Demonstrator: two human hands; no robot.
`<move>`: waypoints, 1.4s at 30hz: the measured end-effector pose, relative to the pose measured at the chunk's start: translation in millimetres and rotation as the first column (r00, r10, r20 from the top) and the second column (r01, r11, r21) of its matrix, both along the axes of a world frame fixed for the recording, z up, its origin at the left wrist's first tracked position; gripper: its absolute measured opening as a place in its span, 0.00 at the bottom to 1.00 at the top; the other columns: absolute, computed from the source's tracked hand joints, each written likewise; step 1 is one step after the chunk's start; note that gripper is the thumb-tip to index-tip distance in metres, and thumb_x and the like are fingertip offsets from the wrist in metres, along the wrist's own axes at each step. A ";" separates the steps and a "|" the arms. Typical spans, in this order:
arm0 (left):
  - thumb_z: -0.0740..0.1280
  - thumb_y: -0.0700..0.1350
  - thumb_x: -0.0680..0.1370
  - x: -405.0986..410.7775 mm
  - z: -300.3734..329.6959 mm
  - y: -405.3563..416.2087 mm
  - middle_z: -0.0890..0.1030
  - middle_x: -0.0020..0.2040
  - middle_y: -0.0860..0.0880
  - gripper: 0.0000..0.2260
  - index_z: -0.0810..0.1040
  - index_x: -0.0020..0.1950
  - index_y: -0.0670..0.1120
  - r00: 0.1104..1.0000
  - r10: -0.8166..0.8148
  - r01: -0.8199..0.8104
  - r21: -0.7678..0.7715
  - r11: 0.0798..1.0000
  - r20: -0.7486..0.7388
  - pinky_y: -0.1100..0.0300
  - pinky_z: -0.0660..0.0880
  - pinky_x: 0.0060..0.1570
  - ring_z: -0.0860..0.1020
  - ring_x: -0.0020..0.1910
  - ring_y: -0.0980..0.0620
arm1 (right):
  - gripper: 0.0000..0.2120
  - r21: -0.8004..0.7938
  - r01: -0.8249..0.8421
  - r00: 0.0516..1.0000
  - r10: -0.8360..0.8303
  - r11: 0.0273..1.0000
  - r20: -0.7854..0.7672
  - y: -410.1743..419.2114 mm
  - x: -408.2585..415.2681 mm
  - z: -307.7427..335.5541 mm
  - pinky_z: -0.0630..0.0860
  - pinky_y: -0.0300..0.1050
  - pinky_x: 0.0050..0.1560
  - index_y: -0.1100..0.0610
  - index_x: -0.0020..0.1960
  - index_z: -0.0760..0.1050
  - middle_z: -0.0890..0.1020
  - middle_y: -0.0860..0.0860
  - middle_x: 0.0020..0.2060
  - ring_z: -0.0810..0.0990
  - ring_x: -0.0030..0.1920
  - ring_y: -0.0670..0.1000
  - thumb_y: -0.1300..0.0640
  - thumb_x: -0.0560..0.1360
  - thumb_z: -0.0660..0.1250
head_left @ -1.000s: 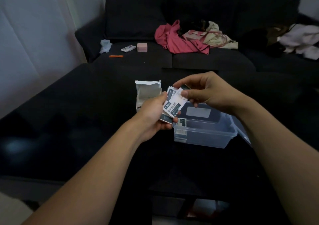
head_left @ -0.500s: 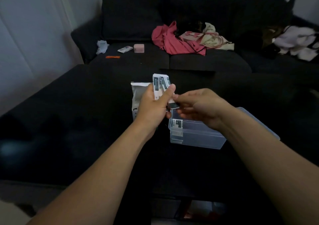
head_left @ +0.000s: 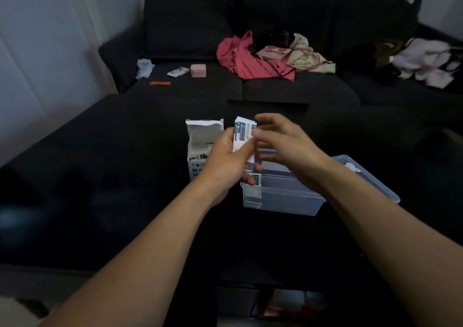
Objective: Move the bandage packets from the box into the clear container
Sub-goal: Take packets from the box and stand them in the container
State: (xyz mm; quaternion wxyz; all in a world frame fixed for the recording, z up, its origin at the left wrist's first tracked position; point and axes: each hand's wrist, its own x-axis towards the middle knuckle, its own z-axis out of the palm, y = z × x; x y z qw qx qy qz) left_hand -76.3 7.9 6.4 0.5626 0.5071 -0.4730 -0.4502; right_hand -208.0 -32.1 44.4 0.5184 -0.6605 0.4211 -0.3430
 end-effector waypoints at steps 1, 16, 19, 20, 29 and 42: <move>0.63 0.41 0.84 -0.9 0.4 0.1 0.81 0.43 0.46 0.06 0.73 0.60 0.48 0.999 -0.027 0.026 0.013 1.000 0.024 0.62 0.72 0.24 0.79 0.32 0.54 | 0.17 -0.031 -0.053 0.999 0.052 0.998 -0.015 2.5 2.9 -3.5 0.82 0.41 0.43 0.53 0.70 0.69 0.80 0.54 0.56 0.82 0.48 0.49 0.57 0.82 0.64; 0.76 0.46 0.74 -4.0 -3.6 -3.2 0.80 0.48 0.45 0.21 0.68 0.59 0.48 0.928 0.084 -0.066 -0.060 0.996 0.362 0.65 0.73 0.27 0.79 0.31 0.55 | 0.11 0.012 -0.108 0.991 0.107 0.994 0.080 -4.0 -6.3 -2.8 0.78 0.34 0.37 0.64 0.59 0.79 0.86 0.56 0.44 0.85 0.39 0.45 0.64 0.76 0.70; 0.73 0.39 0.76 -5.5 -4.3 -2.0 0.80 0.49 0.44 0.20 0.66 0.62 0.47 0.919 0.097 -0.073 -0.078 0.994 0.381 0.66 0.73 0.26 0.79 0.29 0.56 | 0.14 0.116 -0.212 0.975 0.203 0.970 0.087 -3.1 -7.0 -4.7 0.80 0.38 0.36 0.69 0.60 0.76 0.84 0.53 0.36 0.84 0.36 0.46 0.66 0.76 0.70; 0.72 0.37 0.76 -5.5 -4.2 -1.7 0.80 0.49 0.44 0.21 0.66 0.62 0.48 0.913 0.107 -0.083 -0.077 0.994 0.393 0.67 0.73 0.26 0.79 0.31 0.55 | 0.14 0.130 -0.223 0.973 0.214 0.966 0.082 -1.7 -5.7 -5.1 0.80 0.39 0.35 0.70 0.60 0.76 0.84 0.52 0.35 0.83 0.35 0.46 0.67 0.76 0.70; 0.75 0.54 0.75 8.9 -1.1 5.5 0.82 0.34 0.48 0.14 0.76 0.51 0.49 0.809 0.226 -0.206 -0.099 0.974 0.543 0.55 0.77 0.30 0.81 0.29 0.52 | 0.06 0.332 0.088 0.994 -0.103 0.939 0.030 -41.2 -15.7 -12.8 0.80 0.37 0.38 0.64 0.51 0.80 0.85 0.58 0.42 0.83 0.38 0.49 0.67 0.74 0.71; 0.61 0.45 0.84 6.4 -15.2 3.7 0.83 0.45 0.44 0.09 0.72 0.64 0.47 0.692 -0.128 -0.099 0.268 0.958 0.710 0.60 0.79 0.27 0.84 0.33 0.51 | 0.21 0.310 0.007 0.665 0.227 0.951 -0.711 -58.7 12.5 -57.1 0.74 0.57 0.66 0.56 0.64 0.75 0.80 0.56 0.58 0.78 0.59 0.57 0.54 0.72 0.75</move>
